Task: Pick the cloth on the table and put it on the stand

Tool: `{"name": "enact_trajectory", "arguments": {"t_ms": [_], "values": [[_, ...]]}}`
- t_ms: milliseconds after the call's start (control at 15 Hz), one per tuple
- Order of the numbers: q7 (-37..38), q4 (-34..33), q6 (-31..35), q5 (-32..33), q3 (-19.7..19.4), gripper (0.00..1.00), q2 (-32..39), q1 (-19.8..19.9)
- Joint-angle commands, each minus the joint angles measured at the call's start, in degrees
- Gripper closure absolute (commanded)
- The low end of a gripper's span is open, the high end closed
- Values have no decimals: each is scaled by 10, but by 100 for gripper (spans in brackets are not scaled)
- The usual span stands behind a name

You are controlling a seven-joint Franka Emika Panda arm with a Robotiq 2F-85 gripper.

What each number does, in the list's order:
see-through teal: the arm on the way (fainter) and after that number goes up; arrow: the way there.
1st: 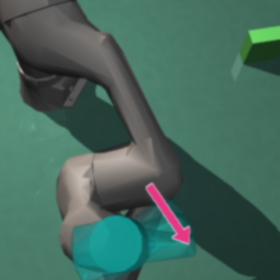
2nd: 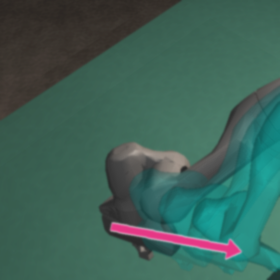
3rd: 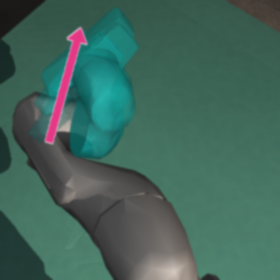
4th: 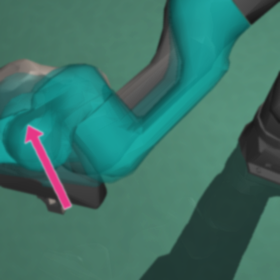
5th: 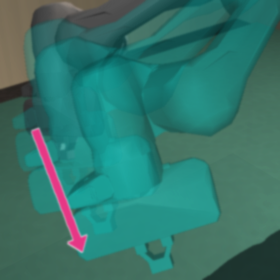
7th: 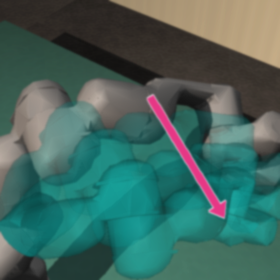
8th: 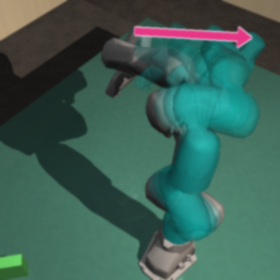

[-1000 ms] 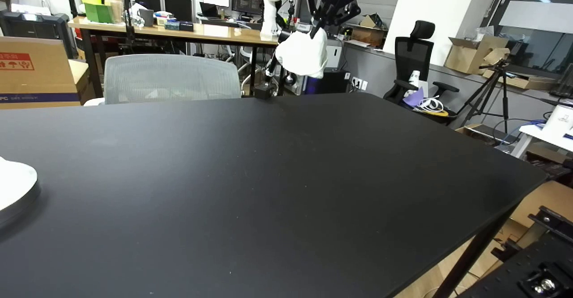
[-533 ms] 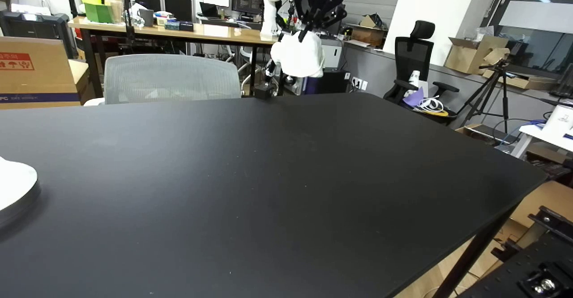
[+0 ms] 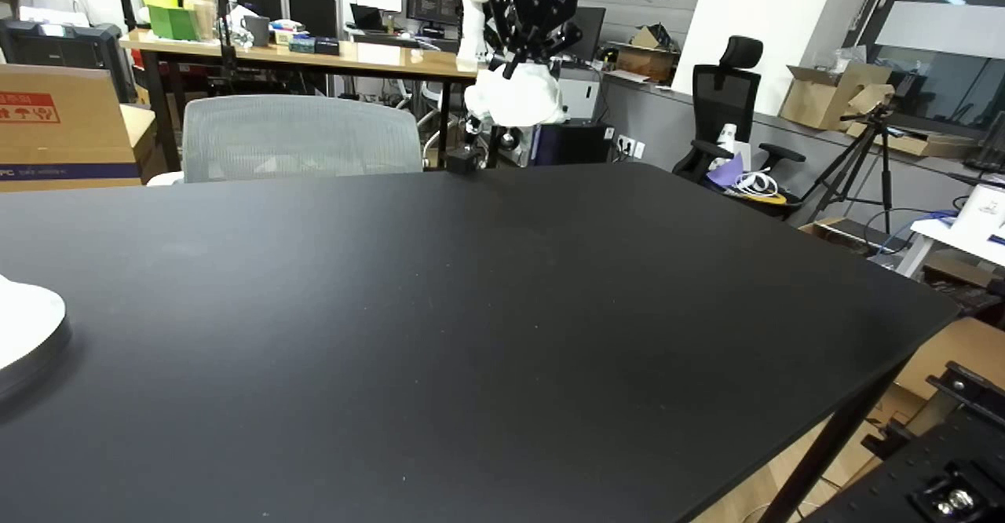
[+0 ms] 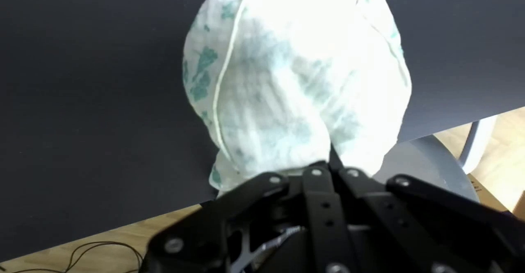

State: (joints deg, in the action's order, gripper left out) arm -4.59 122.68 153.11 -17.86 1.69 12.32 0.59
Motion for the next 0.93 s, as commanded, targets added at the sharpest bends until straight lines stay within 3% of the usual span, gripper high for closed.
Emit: {"name": "enact_trajectory", "arguments": {"t_ms": [0,200,733,867], "values": [[6,-24,-46,1,9,72,11,7],[2,-26,-69,-4,11,59,7,9],[27,-35,-79,55,2,3,-21,-4],[31,-40,-83,73,1,0,-28,-7]]}}
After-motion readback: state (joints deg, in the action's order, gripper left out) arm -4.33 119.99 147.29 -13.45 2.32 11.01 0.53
